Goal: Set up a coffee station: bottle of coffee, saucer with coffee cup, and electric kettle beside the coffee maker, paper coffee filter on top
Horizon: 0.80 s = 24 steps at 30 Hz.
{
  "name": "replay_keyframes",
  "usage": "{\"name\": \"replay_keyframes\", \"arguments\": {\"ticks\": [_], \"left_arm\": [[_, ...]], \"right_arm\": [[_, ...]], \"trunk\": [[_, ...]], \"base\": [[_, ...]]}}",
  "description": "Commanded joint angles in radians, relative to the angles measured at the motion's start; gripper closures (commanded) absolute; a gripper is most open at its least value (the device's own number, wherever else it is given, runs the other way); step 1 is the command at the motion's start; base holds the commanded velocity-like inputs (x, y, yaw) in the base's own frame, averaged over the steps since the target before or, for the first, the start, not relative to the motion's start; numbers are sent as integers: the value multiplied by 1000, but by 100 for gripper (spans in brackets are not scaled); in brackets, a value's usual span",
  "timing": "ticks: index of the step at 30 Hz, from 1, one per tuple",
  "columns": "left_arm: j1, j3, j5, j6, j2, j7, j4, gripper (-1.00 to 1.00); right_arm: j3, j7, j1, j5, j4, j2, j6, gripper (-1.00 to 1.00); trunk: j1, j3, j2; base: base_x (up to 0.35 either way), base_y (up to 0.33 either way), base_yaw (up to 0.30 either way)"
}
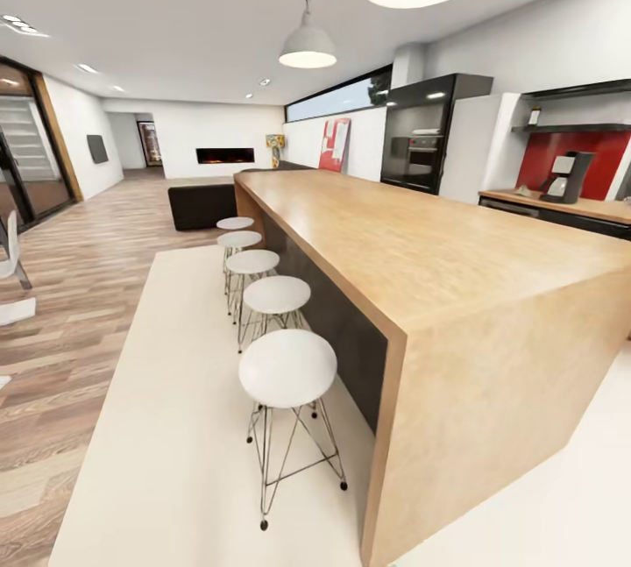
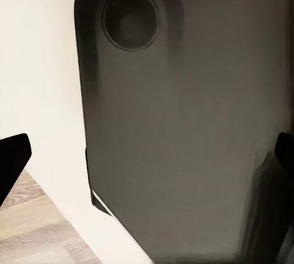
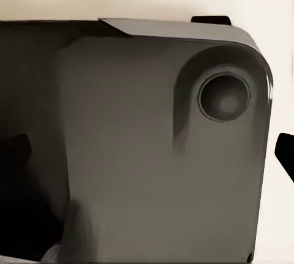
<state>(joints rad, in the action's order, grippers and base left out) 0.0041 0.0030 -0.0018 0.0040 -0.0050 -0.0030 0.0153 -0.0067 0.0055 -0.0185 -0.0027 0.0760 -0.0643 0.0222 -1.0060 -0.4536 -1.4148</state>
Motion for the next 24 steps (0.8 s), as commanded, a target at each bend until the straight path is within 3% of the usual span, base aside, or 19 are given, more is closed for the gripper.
{"name": "replay_keyframes", "arguments": {"ticks": [1,19,24], "left_arm": [[0,0,0,3,0,0,2,-100],[0,-2,-1,7,-3,0,2,-100],[0,-2,-1,8,-3,1,2,-100]], "right_arm": [[-1,1,-1,0,-1,0,2,-100],[-4,1,-1,0,-1,0,2,-100],[-57,1,-1,0,-1,0,2,-100]], "trunk": [[4,2,7],[73,59,133],[92,74,168]], "base": [[0,0,-300],[0,0,-300],[0,0,-300]]}}
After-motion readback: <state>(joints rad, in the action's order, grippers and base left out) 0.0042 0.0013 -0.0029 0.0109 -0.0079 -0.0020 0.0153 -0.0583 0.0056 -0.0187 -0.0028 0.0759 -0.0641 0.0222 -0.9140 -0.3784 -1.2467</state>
